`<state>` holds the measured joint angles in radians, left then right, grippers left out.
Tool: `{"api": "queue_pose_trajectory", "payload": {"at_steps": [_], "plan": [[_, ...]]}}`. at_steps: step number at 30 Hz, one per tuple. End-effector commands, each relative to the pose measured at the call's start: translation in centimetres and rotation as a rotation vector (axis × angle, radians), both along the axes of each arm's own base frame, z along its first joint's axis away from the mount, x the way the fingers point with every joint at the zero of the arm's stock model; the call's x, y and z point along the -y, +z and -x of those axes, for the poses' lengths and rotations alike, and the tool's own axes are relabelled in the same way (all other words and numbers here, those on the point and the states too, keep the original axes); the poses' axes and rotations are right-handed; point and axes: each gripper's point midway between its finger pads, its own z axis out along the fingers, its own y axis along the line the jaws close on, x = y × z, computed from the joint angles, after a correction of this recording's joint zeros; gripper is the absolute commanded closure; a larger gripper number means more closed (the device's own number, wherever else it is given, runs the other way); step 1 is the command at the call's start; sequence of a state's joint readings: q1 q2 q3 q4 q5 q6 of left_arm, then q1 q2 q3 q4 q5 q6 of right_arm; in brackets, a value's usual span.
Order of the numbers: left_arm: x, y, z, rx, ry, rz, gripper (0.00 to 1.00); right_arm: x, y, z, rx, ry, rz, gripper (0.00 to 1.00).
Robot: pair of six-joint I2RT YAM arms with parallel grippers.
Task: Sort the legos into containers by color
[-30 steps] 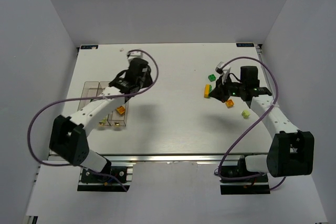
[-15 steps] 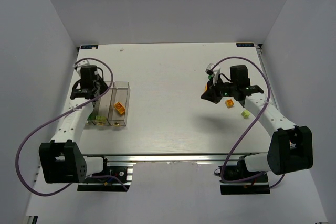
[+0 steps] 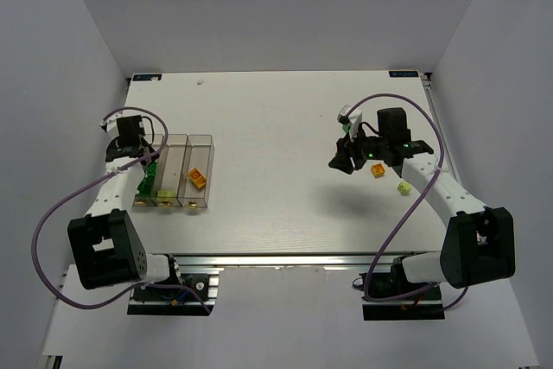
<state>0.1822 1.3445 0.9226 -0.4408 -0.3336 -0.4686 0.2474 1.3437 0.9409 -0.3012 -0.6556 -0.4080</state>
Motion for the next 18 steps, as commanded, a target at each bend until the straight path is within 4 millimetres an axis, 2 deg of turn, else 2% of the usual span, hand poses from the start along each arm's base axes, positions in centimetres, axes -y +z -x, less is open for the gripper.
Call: {"api": "queue_pose_trajectory", "payload": {"at_steps": [1, 5, 6, 9, 10, 13, 14, 15, 16, 17, 18], "plan": [[-1.5, 0.1, 0.4, 0.005, 0.062, -0.036, 0.81, 0.1, 2.0, -0.9, 0.071, -0.004, 0.013, 0.44], [-2.2, 0.0, 0.6, 0.004, 0.093, -0.047, 0.54, 0.5, 1.9, -1.2, 0.086, -0.026, 0.034, 0.34], [-2.1, 0.1, 0.5, 0.008, 0.095, -0.045, 0.42, 0.8, 1.8, -1.5, 0.092, -0.041, 0.046, 0.29], [-1.7, 0.4, 0.2, 0.027, 0.089, -0.02, 0.32, 2.7, 2.1, -3.8, 0.175, -0.156, 0.128, 0.11], [-1.6, 0.8, 0.1, 0.048, 0.09, -0.013, 0.27, 4.1, 2.3, -5.4, 0.234, -0.237, 0.189, 0.11], [-1.1, 1.4, -0.1, 0.08, 0.086, 0.015, 0.18, 6.7, 3.1, -8.0, 0.301, -0.375, 0.275, 0.11], [-1.0, 1.8, -0.1, 0.091, 0.084, 0.024, 0.18, 7.3, 2.6, -8.6, 0.28, -0.389, 0.286, 0.11], [-0.5, 2.0, -0.3, 0.105, 0.072, 0.047, 0.18, 7.4, 3.5, -9.1, 0.281, -0.389, 0.276, 0.11], [-0.1, 2.4, -0.5, 0.123, 0.062, 0.062, 0.18, 6.7, 3.5, -8.9, 0.249, -0.349, 0.244, 0.12], [0.1, 3.1, -0.6, 0.151, 0.053, 0.074, 0.18, 7.0, 2.4, -8.6, 0.174, -0.348, 0.241, 0.2], [1.0, 3.6, -0.9, 0.175, 0.023, 0.113, 0.18, 6.6, 3.4, -9.0, 0.17, -0.335, 0.215, 0.25]]}}
